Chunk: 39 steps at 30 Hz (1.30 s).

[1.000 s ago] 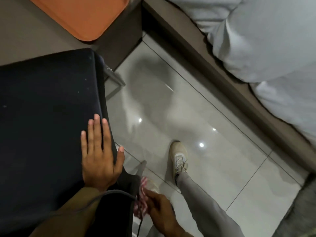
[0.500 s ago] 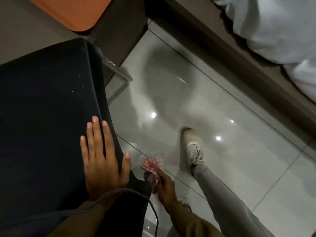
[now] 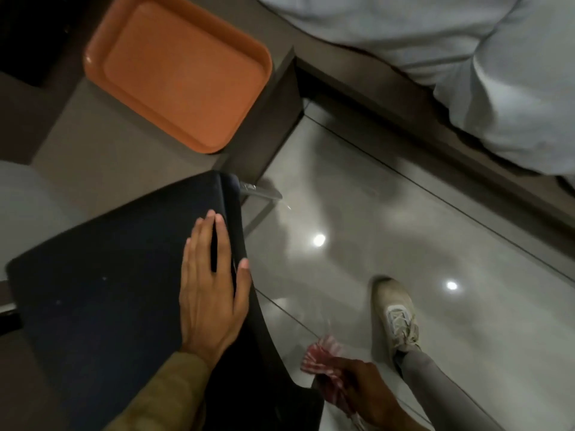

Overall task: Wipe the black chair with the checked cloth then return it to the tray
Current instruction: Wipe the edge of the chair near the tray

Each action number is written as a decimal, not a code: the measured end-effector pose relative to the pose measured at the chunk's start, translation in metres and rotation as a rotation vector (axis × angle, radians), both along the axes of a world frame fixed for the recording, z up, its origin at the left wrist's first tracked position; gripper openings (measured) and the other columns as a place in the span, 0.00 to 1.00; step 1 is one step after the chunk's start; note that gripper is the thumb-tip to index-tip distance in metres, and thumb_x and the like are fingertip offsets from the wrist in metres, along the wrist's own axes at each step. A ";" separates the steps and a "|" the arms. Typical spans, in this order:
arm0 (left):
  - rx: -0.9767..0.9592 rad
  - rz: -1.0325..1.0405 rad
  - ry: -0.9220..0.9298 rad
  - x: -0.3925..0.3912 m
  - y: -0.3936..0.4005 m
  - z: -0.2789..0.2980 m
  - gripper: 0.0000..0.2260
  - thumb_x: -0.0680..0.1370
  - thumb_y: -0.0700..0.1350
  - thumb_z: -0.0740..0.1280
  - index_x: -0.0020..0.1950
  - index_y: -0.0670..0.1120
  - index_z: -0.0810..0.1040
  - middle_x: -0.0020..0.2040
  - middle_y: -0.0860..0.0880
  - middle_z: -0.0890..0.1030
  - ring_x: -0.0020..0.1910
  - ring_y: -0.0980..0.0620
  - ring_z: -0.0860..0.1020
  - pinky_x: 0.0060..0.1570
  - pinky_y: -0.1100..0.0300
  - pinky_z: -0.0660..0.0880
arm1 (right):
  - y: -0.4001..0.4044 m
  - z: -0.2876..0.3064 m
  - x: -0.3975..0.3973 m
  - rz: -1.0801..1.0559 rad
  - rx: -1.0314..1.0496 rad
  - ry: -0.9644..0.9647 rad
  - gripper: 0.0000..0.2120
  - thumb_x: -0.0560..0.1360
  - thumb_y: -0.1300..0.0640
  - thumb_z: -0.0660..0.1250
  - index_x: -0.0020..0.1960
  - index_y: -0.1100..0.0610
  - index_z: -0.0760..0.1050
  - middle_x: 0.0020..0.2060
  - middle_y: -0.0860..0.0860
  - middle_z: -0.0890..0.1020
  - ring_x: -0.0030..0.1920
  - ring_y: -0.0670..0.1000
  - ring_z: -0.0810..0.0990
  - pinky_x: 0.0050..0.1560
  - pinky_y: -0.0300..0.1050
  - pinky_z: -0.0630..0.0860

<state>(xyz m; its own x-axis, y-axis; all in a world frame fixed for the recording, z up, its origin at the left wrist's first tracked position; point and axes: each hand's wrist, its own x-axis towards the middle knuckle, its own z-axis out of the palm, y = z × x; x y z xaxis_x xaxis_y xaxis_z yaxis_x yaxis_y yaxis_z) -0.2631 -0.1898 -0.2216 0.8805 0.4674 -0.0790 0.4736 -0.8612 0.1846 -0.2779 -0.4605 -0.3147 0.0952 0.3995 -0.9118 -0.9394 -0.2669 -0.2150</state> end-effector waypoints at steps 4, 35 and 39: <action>-0.045 -0.003 0.074 0.072 0.055 -0.004 0.33 0.89 0.56 0.50 0.91 0.42 0.49 0.91 0.44 0.52 0.91 0.47 0.51 0.91 0.43 0.50 | 0.006 -0.006 0.026 0.314 -0.261 -0.413 0.17 0.81 0.68 0.67 0.65 0.54 0.84 0.45 0.47 0.91 0.44 0.44 0.88 0.50 0.42 0.84; 0.007 0.041 0.007 0.094 0.061 -0.023 0.33 0.89 0.57 0.44 0.89 0.39 0.56 0.90 0.43 0.57 0.91 0.45 0.54 0.90 0.39 0.52 | 0.271 -0.092 0.195 0.218 -0.039 -0.985 0.22 0.82 0.69 0.62 0.74 0.57 0.74 0.71 0.56 0.79 0.73 0.53 0.76 0.75 0.54 0.73; 0.011 0.040 0.003 0.093 0.062 -0.024 0.33 0.89 0.58 0.44 0.89 0.40 0.56 0.90 0.43 0.58 0.91 0.45 0.54 0.90 0.40 0.52 | 0.284 -0.114 0.209 0.303 -0.096 -0.939 0.23 0.82 0.69 0.61 0.73 0.55 0.76 0.69 0.56 0.80 0.70 0.57 0.79 0.73 0.53 0.75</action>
<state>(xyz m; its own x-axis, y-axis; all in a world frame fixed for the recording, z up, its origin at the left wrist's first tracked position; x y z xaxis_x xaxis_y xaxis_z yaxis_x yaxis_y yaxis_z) -0.1697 -0.1275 -0.2455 0.8610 0.5029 -0.0759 0.5080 -0.8436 0.1738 -0.0693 -0.1767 -0.4287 0.7016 0.4550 -0.5484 -0.2877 -0.5232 -0.8022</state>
